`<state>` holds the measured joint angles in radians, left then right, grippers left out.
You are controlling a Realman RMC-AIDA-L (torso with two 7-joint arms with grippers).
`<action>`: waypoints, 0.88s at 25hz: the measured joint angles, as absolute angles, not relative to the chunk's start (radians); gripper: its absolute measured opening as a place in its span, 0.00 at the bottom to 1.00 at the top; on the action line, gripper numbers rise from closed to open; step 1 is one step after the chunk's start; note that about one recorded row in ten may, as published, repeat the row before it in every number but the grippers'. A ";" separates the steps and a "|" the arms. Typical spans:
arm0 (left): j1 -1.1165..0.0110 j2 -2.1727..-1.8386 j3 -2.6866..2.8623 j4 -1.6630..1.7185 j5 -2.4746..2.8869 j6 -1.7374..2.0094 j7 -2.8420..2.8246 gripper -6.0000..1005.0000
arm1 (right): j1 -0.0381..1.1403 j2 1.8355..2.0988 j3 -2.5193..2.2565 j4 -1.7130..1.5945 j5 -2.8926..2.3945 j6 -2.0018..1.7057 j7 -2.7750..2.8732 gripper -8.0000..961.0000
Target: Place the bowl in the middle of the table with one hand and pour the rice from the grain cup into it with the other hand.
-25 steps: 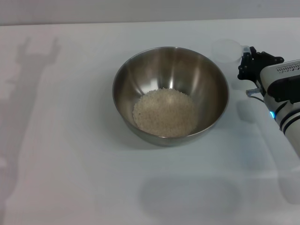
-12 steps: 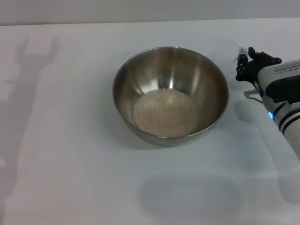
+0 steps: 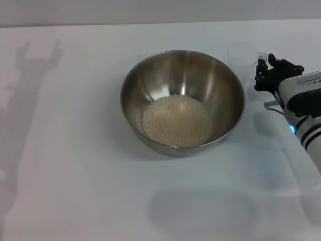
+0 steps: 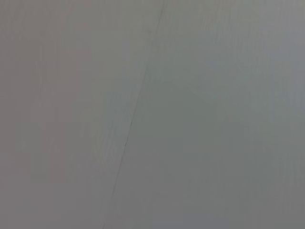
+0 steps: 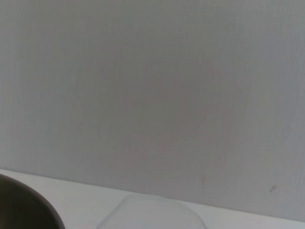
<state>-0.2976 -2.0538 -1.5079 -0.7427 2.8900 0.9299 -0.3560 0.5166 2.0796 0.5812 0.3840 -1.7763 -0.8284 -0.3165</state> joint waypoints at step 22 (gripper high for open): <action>-0.293 -2.048 -1.508 -0.743 2.890 0.934 -0.351 0.85 | 0.299 2.079 0.542 0.525 -1.842 -1.102 -0.321 0.27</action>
